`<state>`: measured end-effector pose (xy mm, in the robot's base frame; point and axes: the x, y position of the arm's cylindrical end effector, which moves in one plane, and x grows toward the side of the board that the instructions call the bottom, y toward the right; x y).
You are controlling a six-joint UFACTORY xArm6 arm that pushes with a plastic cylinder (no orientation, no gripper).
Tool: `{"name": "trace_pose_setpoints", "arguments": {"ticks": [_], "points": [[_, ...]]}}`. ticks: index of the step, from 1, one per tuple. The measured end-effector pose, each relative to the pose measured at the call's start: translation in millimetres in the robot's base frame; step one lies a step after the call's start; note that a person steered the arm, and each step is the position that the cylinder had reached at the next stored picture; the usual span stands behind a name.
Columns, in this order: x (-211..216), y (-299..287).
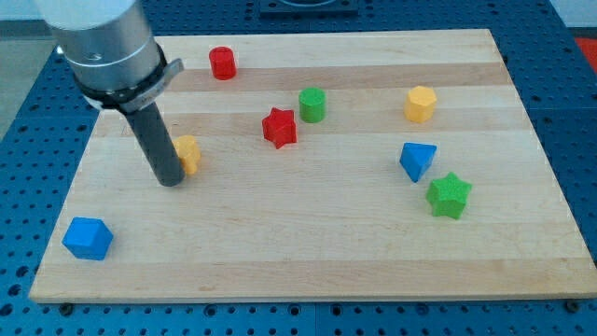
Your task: Nudge blue triangle down a bit
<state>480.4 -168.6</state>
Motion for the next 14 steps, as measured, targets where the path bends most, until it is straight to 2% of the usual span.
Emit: {"name": "trace_pose_setpoints", "arguments": {"ticks": [3,7,10,14], "points": [[-1,75],[-25,167],[-54,206],[-56,240]]}}
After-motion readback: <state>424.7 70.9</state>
